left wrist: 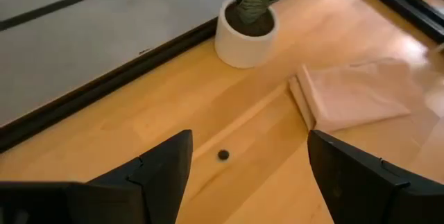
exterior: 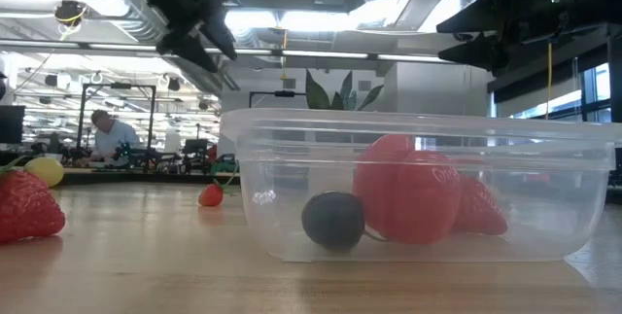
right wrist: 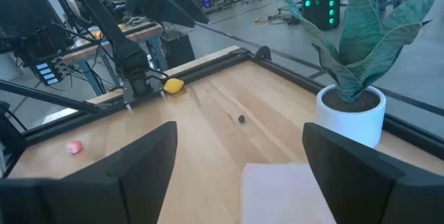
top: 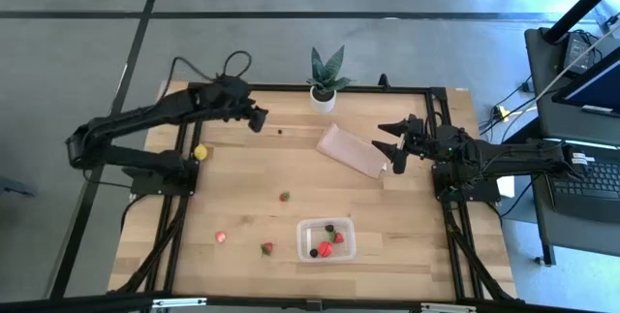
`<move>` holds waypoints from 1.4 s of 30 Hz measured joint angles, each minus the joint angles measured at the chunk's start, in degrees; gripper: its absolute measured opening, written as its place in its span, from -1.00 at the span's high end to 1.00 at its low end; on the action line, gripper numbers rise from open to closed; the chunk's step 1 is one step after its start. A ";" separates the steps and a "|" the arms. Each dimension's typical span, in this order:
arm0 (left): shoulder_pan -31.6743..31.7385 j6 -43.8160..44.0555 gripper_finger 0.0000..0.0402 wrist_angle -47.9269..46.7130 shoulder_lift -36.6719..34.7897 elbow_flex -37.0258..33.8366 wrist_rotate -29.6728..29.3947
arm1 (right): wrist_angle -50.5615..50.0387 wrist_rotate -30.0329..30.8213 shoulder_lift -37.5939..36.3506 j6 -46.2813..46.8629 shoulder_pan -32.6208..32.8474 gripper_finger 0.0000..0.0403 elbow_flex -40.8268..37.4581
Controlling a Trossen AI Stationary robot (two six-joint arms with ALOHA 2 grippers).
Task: Pick and placing Produce into tupperware
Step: Put the blueberry in the bin
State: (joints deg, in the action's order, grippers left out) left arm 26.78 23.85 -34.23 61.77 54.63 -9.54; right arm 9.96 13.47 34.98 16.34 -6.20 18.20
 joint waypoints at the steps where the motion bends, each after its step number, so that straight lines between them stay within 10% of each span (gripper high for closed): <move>1: 0.16 0.46 -0.37 -0.57 1.65 1.19 0.02 | -0.06 0.00 0.00 0.15 0.00 -0.55 0.02; 18: -0.70 10.50 -0.36 -3.17 28.30 8.92 0.02 | -1.67 -0.06 0.02 1.27 0.00 -0.55 0.02; 42: 0.11 13.73 -0.36 2.06 41.16 8.94 3.17 | -1.70 -0.09 0.02 1.40 0.02 -0.55 0.02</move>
State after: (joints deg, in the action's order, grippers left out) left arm 26.90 37.58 -32.17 102.94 63.57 -6.37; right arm 8.25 13.39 35.00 17.74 -6.17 18.22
